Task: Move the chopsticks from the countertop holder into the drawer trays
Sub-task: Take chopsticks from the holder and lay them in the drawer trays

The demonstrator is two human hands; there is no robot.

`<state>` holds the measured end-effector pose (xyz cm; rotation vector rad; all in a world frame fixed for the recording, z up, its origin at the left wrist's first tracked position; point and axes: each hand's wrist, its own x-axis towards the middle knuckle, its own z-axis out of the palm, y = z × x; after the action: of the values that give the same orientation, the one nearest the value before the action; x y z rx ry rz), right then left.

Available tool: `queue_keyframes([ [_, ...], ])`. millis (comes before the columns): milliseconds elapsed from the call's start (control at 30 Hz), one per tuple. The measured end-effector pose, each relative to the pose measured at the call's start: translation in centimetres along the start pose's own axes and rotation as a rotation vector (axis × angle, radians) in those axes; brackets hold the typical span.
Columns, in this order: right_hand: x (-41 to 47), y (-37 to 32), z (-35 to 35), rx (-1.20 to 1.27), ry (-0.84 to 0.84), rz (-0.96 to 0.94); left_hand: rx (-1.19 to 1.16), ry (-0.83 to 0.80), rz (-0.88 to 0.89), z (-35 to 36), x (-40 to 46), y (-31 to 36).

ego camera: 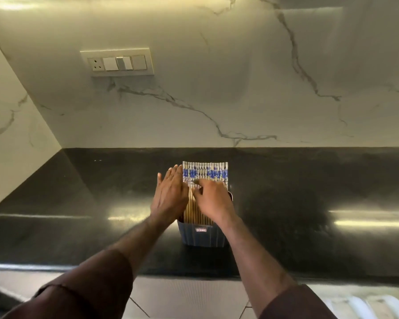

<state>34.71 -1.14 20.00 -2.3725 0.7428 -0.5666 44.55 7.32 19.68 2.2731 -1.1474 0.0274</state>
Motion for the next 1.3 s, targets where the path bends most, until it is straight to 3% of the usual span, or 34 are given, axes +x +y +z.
queue_keyframes([
  [333, 1.8, 0.8, 2.3, 0.093, -0.02, 0.004, -0.52, 0.068, -0.244, 1.4, 5.1, -2.1],
  [733, 1.4, 0.7, 2.2, 0.128, 0.007, 0.002, -0.744, 0.086, -0.354, 0.0, 4.3, -1.2],
  [1067, -1.1, -3.4, -1.3, 0.298, 0.061, -0.076, -0.883, 0.139, -0.156, -11.0, 3.0, 3.4],
  [1300, -9.9, -6.0, -5.9, 0.5, -0.005, 0.046, -1.005, 0.082, -0.05, -15.6, -3.1, 7.6],
])
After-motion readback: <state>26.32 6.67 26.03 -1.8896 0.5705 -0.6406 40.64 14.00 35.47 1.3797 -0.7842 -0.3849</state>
